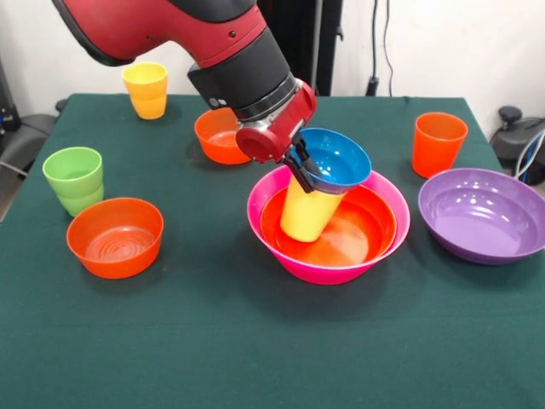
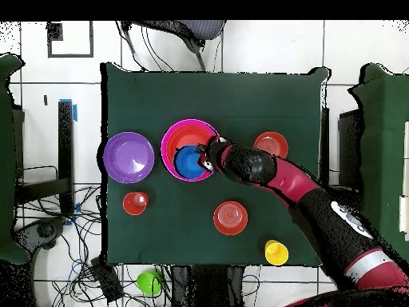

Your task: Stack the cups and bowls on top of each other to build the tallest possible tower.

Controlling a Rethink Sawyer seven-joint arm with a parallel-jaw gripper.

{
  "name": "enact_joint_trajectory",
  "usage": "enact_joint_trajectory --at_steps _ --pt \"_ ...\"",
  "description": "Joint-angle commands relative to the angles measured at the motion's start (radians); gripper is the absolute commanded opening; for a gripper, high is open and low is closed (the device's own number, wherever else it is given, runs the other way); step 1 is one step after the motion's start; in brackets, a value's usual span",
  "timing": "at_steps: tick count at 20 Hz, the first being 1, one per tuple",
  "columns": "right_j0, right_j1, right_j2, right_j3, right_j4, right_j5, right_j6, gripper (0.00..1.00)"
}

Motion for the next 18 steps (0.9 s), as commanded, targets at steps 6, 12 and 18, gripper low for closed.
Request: enact_joint_trajectory --at_steps 6,12,18 --pt "-0.022 0.065 0.034 0.048 -0.03 0.015 0.127 0.0" --pt "-0.053 0.074 0.083 0.028 -0.074 -0.01 0.064 0.0" --pt "-0.067 0.048 0.131 0.014 -0.101 -0.019 0.049 0.0"
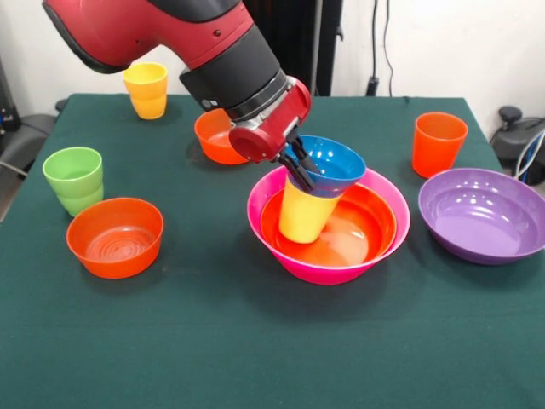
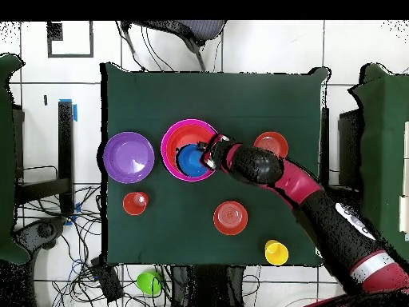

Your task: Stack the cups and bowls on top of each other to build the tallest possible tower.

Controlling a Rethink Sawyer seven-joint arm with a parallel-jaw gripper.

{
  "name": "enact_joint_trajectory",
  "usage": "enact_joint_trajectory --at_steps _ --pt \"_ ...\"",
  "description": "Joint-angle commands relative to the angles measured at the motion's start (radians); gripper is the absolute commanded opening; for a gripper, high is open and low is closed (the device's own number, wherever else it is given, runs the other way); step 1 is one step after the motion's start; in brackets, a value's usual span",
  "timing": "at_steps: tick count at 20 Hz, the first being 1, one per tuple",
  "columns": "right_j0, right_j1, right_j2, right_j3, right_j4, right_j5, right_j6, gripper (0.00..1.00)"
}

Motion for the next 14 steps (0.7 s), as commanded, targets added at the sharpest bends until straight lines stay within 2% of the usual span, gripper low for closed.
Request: enact_joint_trajectory --at_steps 1,10,13,14 --pt "0.003 0.003 0.06 0.009 -0.091 -0.015 0.048 0.0" --pt "-0.004 -0.015 0.062 -0.004 -0.111 0.035 0.051 0.0" --pt "0.032 -0.025 0.005 -0.022 -0.13 0.06 0.062 0.0" --pt "0.061 -0.03 -0.04 -0.04 -0.148 0.078 0.067 0.0"
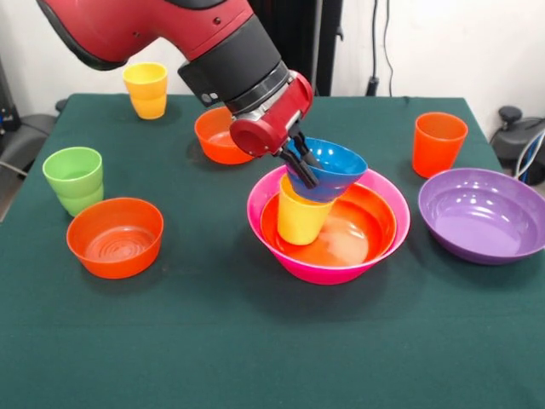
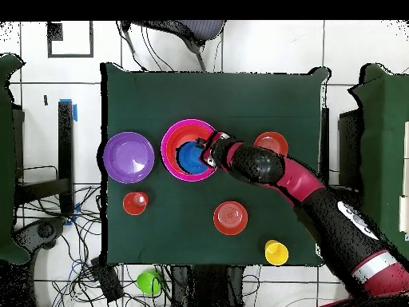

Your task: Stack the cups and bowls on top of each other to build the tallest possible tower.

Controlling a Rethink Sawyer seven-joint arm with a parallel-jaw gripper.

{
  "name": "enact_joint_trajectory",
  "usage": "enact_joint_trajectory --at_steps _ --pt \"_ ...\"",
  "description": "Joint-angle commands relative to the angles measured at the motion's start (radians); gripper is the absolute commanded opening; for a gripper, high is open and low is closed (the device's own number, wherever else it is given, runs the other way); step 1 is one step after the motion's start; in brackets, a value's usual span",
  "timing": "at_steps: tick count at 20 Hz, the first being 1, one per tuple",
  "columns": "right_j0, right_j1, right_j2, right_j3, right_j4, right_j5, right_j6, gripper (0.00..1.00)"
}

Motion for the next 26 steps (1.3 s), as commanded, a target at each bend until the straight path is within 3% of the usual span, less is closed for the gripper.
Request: enact_joint_trajectory --at_steps 1,4,14,26 --pt "0.092 -0.028 -0.102 -0.047 -0.116 0.084 0.067 0.0" --pt "0.12 -0.031 -0.147 -0.065 -0.141 0.114 0.062 0.0" --pt "0.146 -0.044 -0.191 -0.098 -0.204 0.141 0.041 0.0" --pt "0.101 -0.052 -0.12 -0.079 -0.223 0.076 0.016 0.0"
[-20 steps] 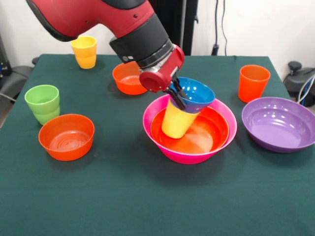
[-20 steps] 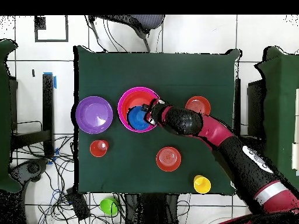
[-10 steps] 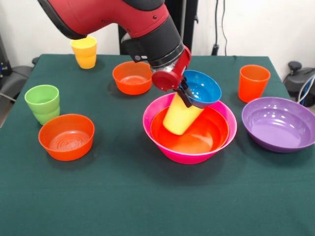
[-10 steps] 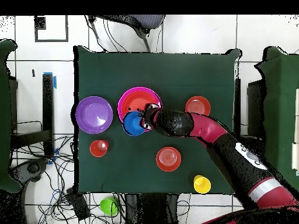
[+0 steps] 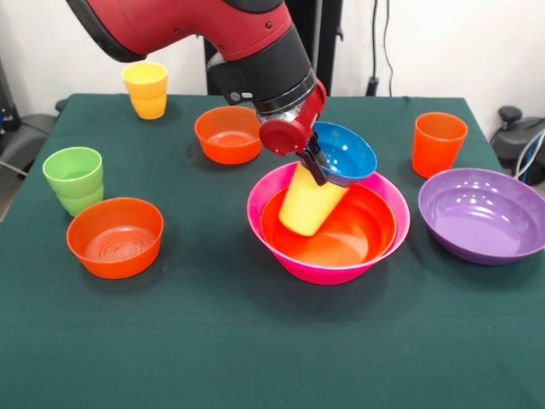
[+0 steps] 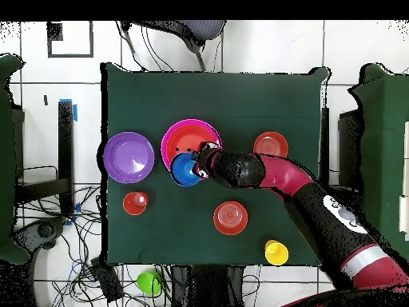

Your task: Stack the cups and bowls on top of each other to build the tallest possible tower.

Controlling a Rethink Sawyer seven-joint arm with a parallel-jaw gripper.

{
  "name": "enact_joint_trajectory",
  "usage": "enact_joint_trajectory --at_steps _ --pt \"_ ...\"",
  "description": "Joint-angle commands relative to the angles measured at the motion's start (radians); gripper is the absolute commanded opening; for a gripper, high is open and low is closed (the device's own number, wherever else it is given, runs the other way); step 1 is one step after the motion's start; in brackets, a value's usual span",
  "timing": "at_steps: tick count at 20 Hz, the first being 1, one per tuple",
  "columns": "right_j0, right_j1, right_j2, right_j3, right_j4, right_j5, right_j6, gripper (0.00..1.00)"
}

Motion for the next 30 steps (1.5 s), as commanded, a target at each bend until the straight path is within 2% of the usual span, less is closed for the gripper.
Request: enact_joint_trajectory --at_steps 1,8,17,27,30 --pt "-0.016 0.012 -0.024 -0.07 -0.095 0.027 0.015 0.0" --pt "-0.022 -0.011 0.009 -0.075 -0.101 0.008 0.01 0.0" --pt "-0.038 -0.004 0.031 -0.067 -0.099 -0.002 0.005 0.0" --pt "-0.089 0.033 0.098 -0.032 -0.059 -0.034 0.033 0.0" --pt "-0.095 0.043 0.118 -0.017 -0.026 -0.034 0.074 0.0"
